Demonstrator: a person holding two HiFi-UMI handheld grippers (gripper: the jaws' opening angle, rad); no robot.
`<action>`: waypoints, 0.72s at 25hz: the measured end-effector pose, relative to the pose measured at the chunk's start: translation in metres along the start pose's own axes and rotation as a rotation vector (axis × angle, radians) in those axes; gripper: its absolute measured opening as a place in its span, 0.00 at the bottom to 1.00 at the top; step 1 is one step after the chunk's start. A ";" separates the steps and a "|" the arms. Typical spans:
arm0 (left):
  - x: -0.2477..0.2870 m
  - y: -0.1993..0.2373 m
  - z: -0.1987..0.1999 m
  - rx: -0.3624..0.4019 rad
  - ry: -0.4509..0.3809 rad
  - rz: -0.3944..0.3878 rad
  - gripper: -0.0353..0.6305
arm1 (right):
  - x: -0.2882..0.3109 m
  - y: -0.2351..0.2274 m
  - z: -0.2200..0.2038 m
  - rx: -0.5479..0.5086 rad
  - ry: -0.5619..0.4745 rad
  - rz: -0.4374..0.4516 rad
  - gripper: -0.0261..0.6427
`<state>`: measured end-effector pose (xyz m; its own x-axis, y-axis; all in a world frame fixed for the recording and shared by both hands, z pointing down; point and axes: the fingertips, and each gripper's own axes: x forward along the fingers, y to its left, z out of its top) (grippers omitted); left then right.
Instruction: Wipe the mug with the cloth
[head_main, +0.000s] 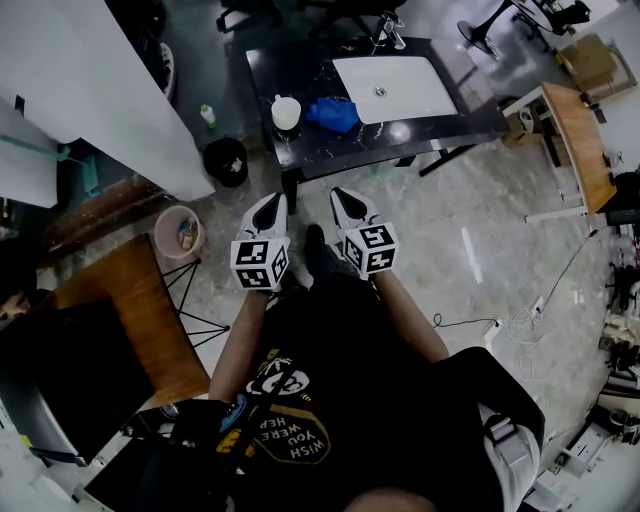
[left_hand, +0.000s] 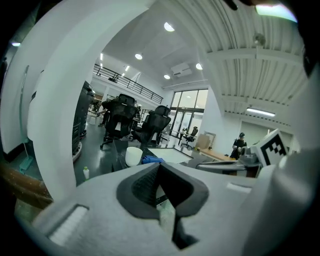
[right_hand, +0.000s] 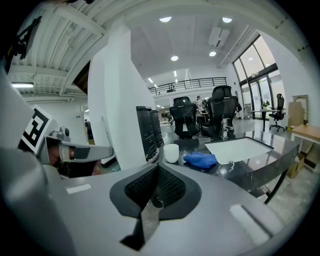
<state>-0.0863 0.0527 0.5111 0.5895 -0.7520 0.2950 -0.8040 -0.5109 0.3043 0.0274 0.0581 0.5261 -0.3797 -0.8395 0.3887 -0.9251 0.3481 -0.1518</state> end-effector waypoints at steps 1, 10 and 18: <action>0.005 0.003 0.001 0.016 0.007 0.007 0.06 | 0.005 -0.001 0.000 -0.005 0.007 0.014 0.04; 0.079 0.036 -0.006 0.089 0.074 0.042 0.06 | 0.083 -0.043 0.002 -0.053 0.052 0.099 0.04; 0.151 0.056 0.000 0.068 0.084 0.052 0.06 | 0.160 -0.112 0.006 -0.065 0.189 0.176 0.04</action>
<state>-0.0421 -0.0894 0.5725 0.5491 -0.7422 0.3842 -0.8354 -0.5012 0.2256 0.0699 -0.1177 0.5999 -0.5204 -0.6731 0.5254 -0.8403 0.5130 -0.1752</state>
